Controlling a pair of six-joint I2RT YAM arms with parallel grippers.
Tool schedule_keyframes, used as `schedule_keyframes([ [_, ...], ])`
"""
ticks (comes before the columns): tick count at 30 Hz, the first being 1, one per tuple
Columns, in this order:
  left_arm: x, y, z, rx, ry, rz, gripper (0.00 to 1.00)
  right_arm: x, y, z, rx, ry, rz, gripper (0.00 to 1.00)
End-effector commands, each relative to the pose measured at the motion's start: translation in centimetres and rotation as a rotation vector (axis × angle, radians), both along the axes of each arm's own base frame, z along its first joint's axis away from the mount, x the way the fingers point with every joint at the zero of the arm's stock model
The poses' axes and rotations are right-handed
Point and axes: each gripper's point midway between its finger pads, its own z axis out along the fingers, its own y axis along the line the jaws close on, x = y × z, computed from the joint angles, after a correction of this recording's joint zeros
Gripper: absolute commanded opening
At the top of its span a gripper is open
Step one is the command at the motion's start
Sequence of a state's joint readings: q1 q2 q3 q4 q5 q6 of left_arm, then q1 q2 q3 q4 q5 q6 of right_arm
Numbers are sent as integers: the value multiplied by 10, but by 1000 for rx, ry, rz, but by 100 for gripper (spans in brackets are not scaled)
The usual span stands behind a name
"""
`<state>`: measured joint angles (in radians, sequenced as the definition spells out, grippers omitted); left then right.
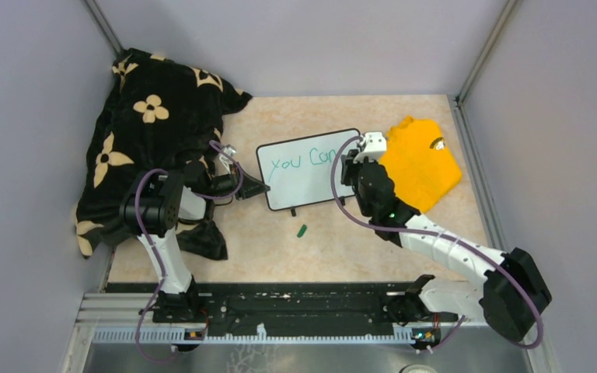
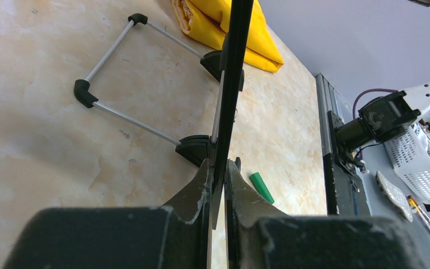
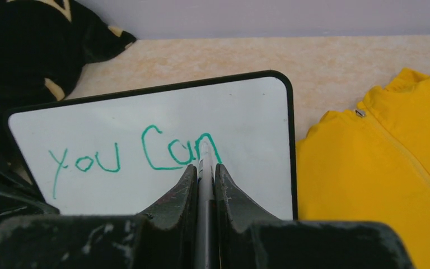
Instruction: Write a sentence on the whiteboard
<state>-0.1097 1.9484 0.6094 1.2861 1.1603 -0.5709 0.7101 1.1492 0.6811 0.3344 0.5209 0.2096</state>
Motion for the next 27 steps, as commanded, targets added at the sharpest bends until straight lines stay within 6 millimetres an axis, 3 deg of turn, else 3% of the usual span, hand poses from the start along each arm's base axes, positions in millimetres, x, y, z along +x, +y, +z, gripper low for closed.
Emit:
schedule_keyframes([
  [1, -3, -3, -5, 9, 30, -12, 0, -15, 17, 48, 48, -113, 45, 0],
  [5, -3, -3, -5, 10, 32, -13, 0, -37, 42, 45, 8, -139, 111, 0],
  [12, -4, -2, -8, 13, 41, -13, 0, -69, 89, -2, -61, -98, 223, 0],
  [16, -3, -2, -10, 15, 48, -13, 0, -82, 118, -16, -79, -90, 289, 0],
  [27, -3, -2, -12, 16, 52, -12, 0, -82, 160, -36, -92, -73, 357, 0],
])
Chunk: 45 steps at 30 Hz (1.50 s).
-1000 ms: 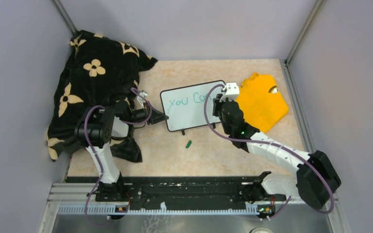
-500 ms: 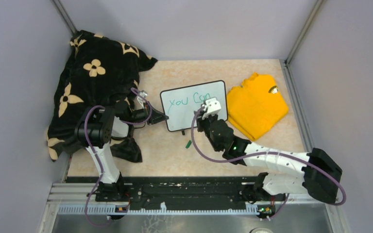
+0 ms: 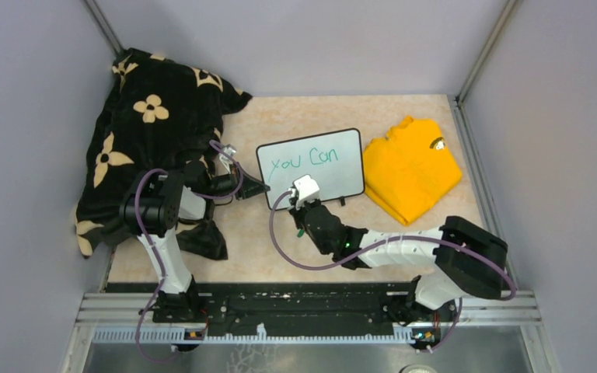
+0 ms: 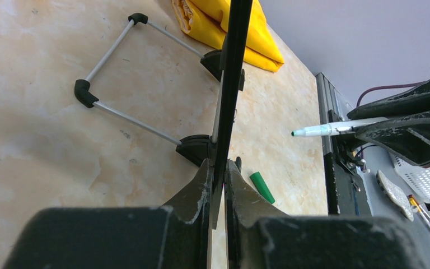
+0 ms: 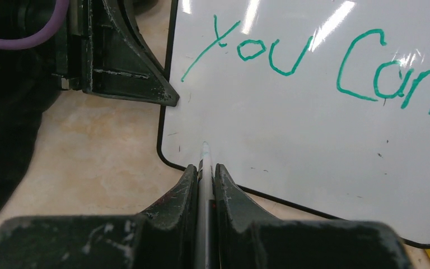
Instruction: Write a sentence on the whiteboard
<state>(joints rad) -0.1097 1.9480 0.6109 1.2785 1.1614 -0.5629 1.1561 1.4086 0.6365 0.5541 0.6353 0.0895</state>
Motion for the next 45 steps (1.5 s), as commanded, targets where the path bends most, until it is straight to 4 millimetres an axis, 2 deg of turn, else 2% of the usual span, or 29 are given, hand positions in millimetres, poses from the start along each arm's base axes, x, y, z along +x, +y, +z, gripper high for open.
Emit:
schedule_keyframes([
  [1, -3, -2, -11, 13, 55, -11, 0, 7, 26, 30, 103, -47, 9, 0],
  [12, -3, -2, -11, 12, 56, -9, 0, 27, 30, 21, 80, -36, -74, 0],
  [26, -4, -3, -12, 14, 56, -13, 0, 52, 19, 16, 91, 8, -112, 0],
  [37, -4, -3, -11, 16, 52, -14, 0, 59, 16, 5, 77, 26, -122, 0],
  [45, -4, -4, -12, 18, 56, -15, 0, 56, 10, -9, 58, 53, -129, 0],
])
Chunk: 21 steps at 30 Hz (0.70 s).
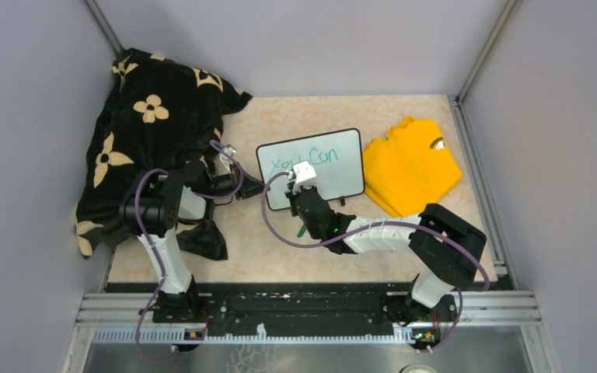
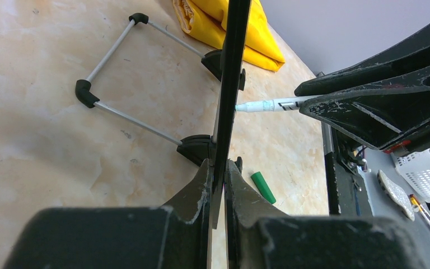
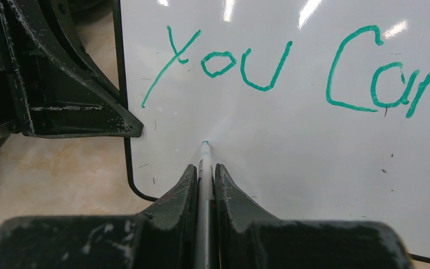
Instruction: Write a sentence on the whiteboard
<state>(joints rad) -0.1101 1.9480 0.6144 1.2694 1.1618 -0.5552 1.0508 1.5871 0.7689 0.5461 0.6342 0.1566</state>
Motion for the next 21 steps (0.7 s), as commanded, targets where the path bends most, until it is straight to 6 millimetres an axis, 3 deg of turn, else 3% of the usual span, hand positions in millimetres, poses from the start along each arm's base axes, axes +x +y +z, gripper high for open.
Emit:
schedule_keyframes([
  [1, -5, -4, -12, 16, 58, -14, 0, 6, 4, 6, 42, 2, -13, 0],
  [21, -5, -4, -13, 21, 57, -17, 0, -11, -14, -24, 29, 73, -15, 0],
])
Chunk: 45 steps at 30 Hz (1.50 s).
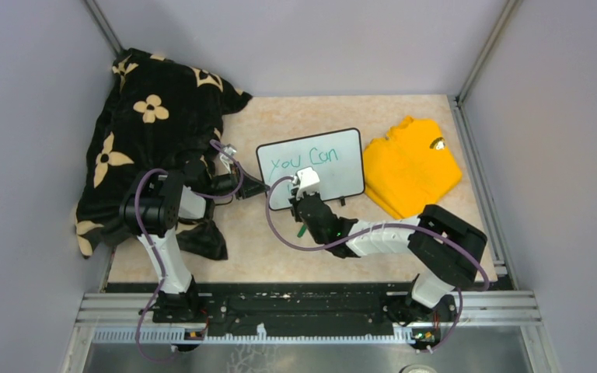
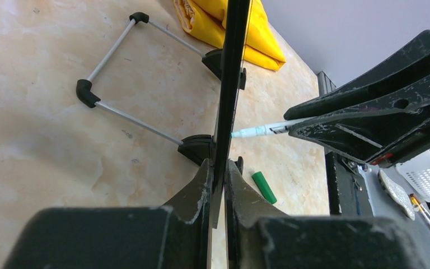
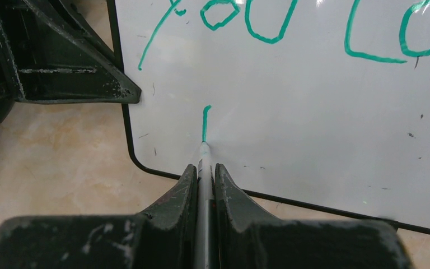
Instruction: Write a sentence on the whiteboard
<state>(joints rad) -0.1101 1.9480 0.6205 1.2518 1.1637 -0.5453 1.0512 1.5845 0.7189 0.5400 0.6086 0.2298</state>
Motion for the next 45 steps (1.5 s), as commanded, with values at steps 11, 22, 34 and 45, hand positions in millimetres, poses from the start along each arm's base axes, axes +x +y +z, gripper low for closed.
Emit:
schedule_keyframes([
  [11, -7, -5, -12, 21, 57, -19, 0, -2, -6, 1, 16, 8, -16, 0],
  [22, -7, -5, -12, 21, 57, -19, 0, 9, 12, 29, 35, -44, -3, 0],
  [34, -7, -6, -12, 21, 58, -21, 0, 7, 22, 22, 24, -24, 40, 0],
  [45, -7, -6, -13, 22, 58, -20, 0, -1, 17, 1, -3, 25, 55, 0],
])
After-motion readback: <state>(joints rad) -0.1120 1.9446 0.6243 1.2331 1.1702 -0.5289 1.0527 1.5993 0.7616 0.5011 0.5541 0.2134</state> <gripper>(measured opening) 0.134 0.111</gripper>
